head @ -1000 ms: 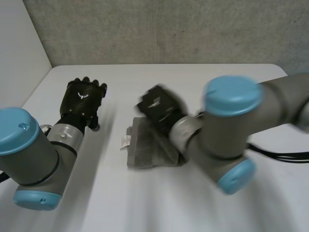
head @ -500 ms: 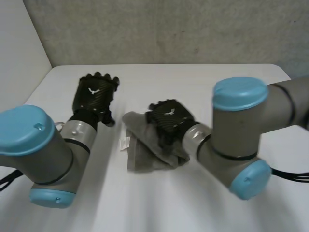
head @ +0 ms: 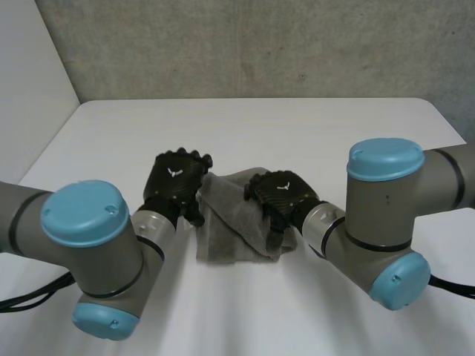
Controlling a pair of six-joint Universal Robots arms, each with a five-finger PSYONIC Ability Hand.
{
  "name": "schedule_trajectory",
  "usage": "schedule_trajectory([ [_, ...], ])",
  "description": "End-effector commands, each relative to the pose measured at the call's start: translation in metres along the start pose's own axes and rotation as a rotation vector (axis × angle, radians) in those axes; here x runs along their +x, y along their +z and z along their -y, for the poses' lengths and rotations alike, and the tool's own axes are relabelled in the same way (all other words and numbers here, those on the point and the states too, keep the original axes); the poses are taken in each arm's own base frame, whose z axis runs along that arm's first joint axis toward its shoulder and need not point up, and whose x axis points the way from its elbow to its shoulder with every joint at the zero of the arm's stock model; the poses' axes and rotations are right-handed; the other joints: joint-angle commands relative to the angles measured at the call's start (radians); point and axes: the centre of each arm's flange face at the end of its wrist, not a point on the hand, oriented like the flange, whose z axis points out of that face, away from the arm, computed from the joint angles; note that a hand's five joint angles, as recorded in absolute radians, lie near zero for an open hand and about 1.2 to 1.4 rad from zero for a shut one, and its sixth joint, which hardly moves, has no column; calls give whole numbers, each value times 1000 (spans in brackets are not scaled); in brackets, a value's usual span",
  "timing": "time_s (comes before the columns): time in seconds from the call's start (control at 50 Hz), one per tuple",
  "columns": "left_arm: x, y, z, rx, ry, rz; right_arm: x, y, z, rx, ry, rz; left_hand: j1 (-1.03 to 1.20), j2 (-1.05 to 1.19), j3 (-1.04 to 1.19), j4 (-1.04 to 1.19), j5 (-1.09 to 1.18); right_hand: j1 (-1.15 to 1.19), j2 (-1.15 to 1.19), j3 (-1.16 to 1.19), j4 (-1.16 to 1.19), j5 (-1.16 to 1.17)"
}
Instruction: Fold the towel.
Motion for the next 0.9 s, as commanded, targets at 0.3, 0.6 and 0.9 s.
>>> schedule_trajectory([
  [0.3,-14,-3,15,40,-16,36,41,-46,72,204,-26,-145,-48,-39,-46,-47,-231,-12,-71,-60,-75,-59],
  [0.6,-6,21,40,95,-203,-1,41,7,0,9,108,-109,-33,-24,-32,-32,-216,-12,-71,-60,-75,-59],
  [0.9,9,30,17,-80,-267,-36,-45,-9,-22,-24,71,126,-42,-33,-41,-41,-225,-12,-71,-60,-75,-59],
])
